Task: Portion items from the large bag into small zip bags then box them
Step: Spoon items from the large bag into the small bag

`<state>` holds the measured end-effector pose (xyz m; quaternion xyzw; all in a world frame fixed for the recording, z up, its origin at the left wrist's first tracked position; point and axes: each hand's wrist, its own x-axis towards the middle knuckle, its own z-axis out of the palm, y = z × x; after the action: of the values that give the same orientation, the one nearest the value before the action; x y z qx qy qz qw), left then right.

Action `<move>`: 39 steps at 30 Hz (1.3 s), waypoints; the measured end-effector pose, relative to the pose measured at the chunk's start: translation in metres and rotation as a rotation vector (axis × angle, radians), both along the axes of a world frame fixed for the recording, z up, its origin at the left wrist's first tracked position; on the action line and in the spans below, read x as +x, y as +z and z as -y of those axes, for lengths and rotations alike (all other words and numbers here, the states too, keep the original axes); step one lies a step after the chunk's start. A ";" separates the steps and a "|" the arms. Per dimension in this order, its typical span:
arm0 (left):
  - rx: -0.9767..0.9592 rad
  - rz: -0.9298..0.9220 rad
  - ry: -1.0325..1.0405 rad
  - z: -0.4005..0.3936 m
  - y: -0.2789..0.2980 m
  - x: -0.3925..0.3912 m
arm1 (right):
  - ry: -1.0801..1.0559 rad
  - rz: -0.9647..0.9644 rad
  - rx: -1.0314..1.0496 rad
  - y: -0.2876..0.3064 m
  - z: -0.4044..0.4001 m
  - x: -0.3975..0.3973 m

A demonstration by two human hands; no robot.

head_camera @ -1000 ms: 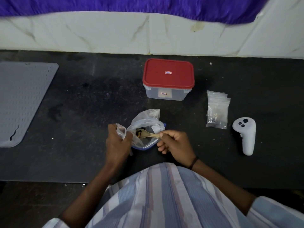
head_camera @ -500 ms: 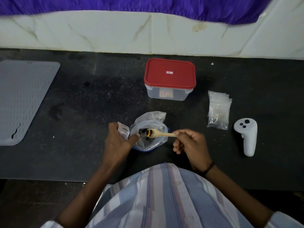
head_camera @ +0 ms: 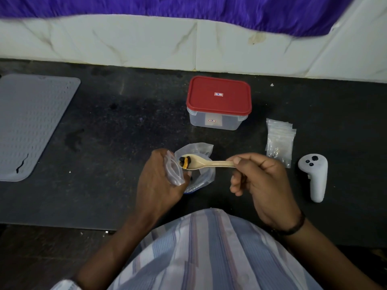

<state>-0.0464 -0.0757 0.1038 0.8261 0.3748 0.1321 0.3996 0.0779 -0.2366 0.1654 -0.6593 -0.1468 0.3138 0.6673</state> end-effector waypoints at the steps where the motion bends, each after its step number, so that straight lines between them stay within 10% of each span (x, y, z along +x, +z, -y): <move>1: -0.035 -0.032 -0.006 0.001 -0.001 0.002 | 0.022 0.016 -0.003 0.003 -0.003 -0.001; 9: 0.277 0.114 -0.091 -0.001 -0.008 0.001 | 0.200 0.718 -0.172 0.006 -0.012 -0.009; 18: 0.116 0.249 -0.063 -0.002 -0.012 -0.002 | 0.452 1.652 -0.336 0.009 -0.015 -0.010; 24: 0.005 0.259 -0.001 -0.003 -0.018 -0.003 | 0.282 1.681 -0.200 0.009 -0.007 0.002; 29: -0.041 0.262 0.120 -0.006 -0.019 -0.004 | 0.081 1.235 -0.191 -0.003 0.002 0.009; 39: -0.016 0.043 0.167 -0.002 -0.033 -0.005 | 0.356 1.148 -0.537 -0.075 -0.007 0.010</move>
<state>-0.0513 -0.0738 0.0710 0.7858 0.4348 0.1796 0.4015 0.0883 -0.2298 0.0904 -0.8310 -0.5031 0.0436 0.2332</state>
